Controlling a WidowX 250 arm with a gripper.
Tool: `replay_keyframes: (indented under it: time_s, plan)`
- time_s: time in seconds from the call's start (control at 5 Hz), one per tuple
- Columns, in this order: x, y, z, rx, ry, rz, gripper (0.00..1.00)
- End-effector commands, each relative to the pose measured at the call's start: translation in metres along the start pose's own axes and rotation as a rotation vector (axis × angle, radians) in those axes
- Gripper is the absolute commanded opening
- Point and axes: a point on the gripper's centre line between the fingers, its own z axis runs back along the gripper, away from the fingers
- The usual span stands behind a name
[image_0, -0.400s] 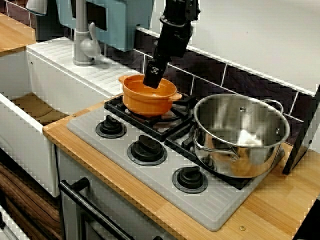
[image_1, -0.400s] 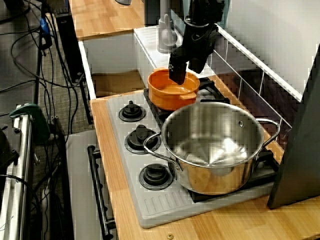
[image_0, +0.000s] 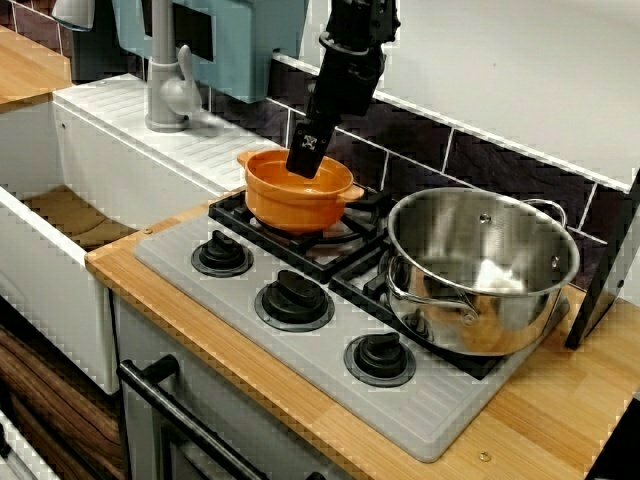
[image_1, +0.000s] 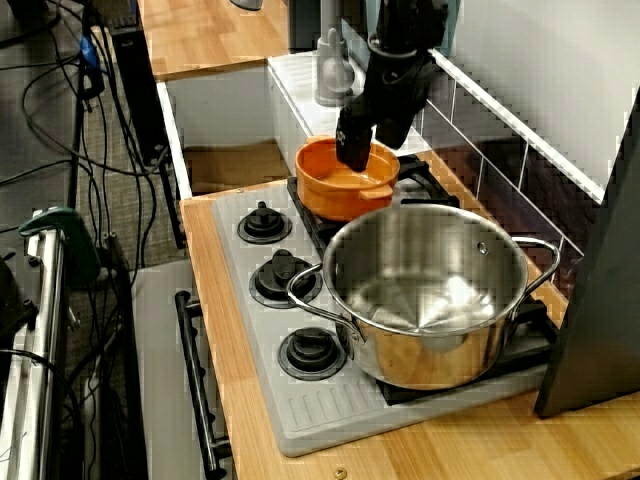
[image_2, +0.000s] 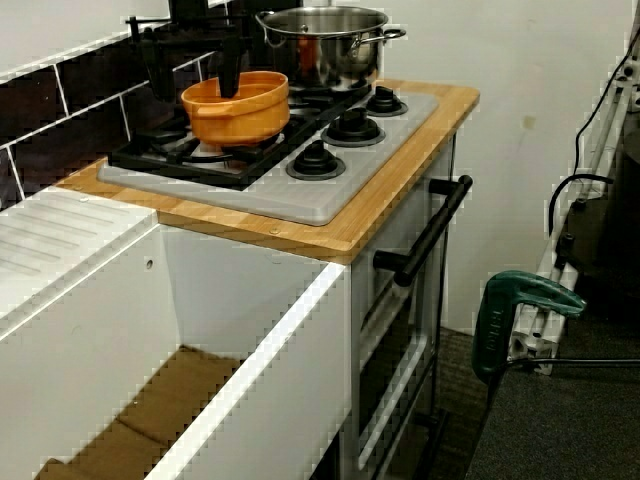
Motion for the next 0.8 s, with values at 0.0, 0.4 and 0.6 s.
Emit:
replay_keyframes:
  time_s: [0.0, 0.4, 0.6]
  plan:
    - [0.0000, 0.0016, 0.0076, 0.018, -0.011, 0.001, 1.00]
    - [0.0000, 0.0016, 0.0076, 0.018, -0.011, 0.001, 1.00]
    - [0.0000, 0.0016, 0.0076, 0.018, -0.011, 0.001, 0.46]
